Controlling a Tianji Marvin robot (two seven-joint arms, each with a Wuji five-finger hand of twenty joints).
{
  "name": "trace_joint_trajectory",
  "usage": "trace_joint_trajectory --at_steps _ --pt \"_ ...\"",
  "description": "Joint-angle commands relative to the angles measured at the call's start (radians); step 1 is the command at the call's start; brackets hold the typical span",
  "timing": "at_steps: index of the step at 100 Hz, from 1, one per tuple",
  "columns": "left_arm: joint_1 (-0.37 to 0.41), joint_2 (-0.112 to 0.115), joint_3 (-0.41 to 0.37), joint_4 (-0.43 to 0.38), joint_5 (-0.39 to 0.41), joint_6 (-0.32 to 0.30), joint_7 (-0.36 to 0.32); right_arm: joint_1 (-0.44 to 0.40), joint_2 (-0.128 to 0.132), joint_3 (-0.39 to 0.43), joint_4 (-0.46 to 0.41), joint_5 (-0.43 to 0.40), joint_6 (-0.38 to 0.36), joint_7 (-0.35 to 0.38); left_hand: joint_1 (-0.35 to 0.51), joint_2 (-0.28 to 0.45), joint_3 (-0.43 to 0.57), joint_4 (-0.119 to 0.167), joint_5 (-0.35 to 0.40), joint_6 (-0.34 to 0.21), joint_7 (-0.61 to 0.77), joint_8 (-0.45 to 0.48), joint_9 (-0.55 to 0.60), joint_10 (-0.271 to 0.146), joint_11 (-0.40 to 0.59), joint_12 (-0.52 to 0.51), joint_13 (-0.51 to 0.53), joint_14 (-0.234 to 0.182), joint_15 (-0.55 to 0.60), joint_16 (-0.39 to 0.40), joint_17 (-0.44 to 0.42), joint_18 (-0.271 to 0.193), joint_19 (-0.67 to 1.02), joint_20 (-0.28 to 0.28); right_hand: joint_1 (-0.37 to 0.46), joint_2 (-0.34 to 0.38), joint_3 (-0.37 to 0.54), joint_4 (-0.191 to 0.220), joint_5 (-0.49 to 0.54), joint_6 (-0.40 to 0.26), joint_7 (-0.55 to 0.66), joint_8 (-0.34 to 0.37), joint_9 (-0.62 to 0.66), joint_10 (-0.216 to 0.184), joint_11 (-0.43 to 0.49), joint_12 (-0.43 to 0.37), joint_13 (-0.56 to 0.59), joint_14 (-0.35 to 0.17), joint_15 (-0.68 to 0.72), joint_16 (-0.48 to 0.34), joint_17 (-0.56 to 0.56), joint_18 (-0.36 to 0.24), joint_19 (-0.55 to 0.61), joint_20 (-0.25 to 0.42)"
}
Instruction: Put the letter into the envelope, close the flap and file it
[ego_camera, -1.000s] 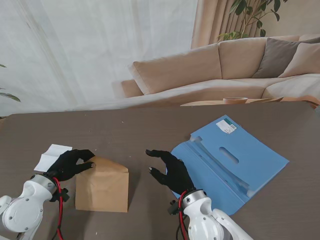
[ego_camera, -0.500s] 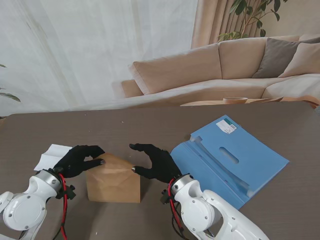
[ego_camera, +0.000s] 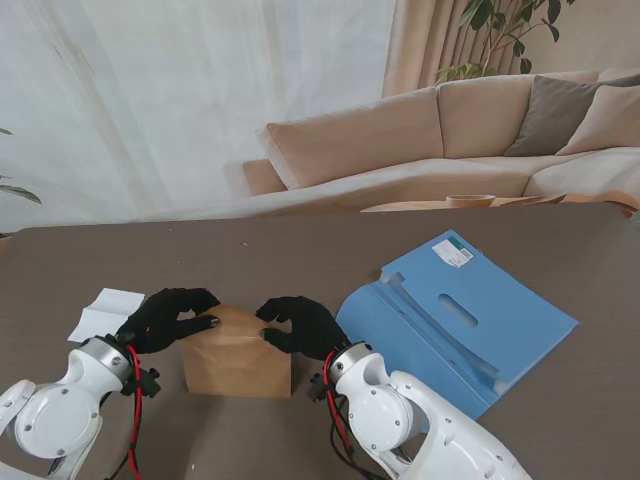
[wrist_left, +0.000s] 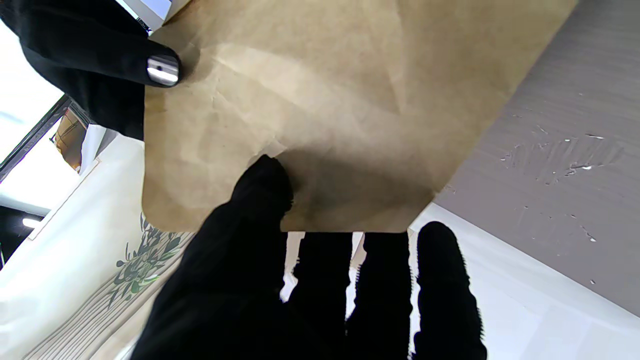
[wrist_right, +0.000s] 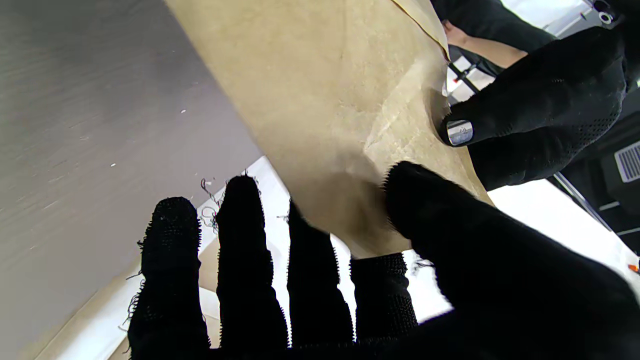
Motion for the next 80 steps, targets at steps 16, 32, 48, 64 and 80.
trace_joint_trajectory --at_steps 16,32,48,64,80 --pt "-0.006 -0.008 0.019 -0.013 -0.007 0.016 -0.013 0.011 -0.019 -0.009 0.013 0.005 -0.021 -0.011 0.048 0.05 0.011 0.006 0.022 -0.024 0.057 0.025 0.008 0.009 0.009 0.009 0.006 0.014 0.006 0.016 -0.019 0.003 0.021 -0.023 0.128 -0.077 0.141 -0.019 0.2 0.01 0.176 0.041 0.289 0.049 0.07 0.064 0.201 0.056 0.186 0.076 0.134 0.037 0.174 0.034" --pt "-0.006 -0.007 0.023 -0.014 -0.013 0.017 -0.016 0.009 -0.022 -0.007 0.012 0.019 -0.014 -0.011 0.051 0.058 -0.007 0.01 0.018 -0.036 0.032 -0.042 -0.005 -0.017 -0.067 0.0 -0.006 0.016 -0.028 -0.004 -0.029 0.001 0.005 -0.04 0.132 -0.098 0.173 -0.024 0.228 0.03 0.216 0.185 0.356 0.103 0.205 0.132 0.307 0.095 0.355 0.139 0.236 0.084 0.322 0.1" --pt "0.0 -0.006 0.013 -0.019 -0.014 0.005 -0.019 -0.002 -0.027 0.002 0.011 0.024 -0.004 -0.03 0.037 0.049 -0.022 0.019 -0.03 -0.028 -0.071 -0.164 -0.073 -0.048 -0.206 -0.029 -0.044 -0.009 -0.074 -0.022 -0.048 -0.01 -0.036 -0.059 0.125 -0.11 0.182 -0.028 0.233 0.043 0.205 0.204 0.407 0.114 0.235 0.143 0.367 0.105 0.405 0.152 0.29 0.103 0.378 0.123" --pt "0.016 -0.004 -0.01 -0.031 -0.034 -0.014 -0.033 -0.022 -0.031 0.022 -0.003 0.011 0.034 -0.06 -0.07 0.007 0.052 0.013 -0.084 -0.003 -0.177 -0.224 -0.178 -0.067 -0.205 -0.103 -0.083 -0.023 -0.123 -0.031 -0.069 -0.02 -0.089 -0.055 0.118 -0.122 0.191 -0.034 0.24 0.06 0.197 0.192 0.437 0.13 0.264 0.154 0.405 0.112 0.45 0.162 0.331 0.113 0.429 0.142" --pt "0.033 -0.001 -0.038 -0.044 -0.056 -0.044 -0.056 -0.04 -0.032 0.038 -0.017 -0.019 0.064 -0.095 -0.199 -0.007 0.158 0.004 -0.104 0.011 -0.241 -0.245 -0.23 -0.062 -0.193 -0.22 -0.104 -0.03 -0.153 -0.04 -0.08 -0.02 -0.127 -0.051 0.123 -0.107 0.165 -0.044 0.232 0.066 0.18 0.16 0.445 0.146 0.286 0.167 0.424 0.116 0.488 0.169 0.356 0.108 0.472 0.159"
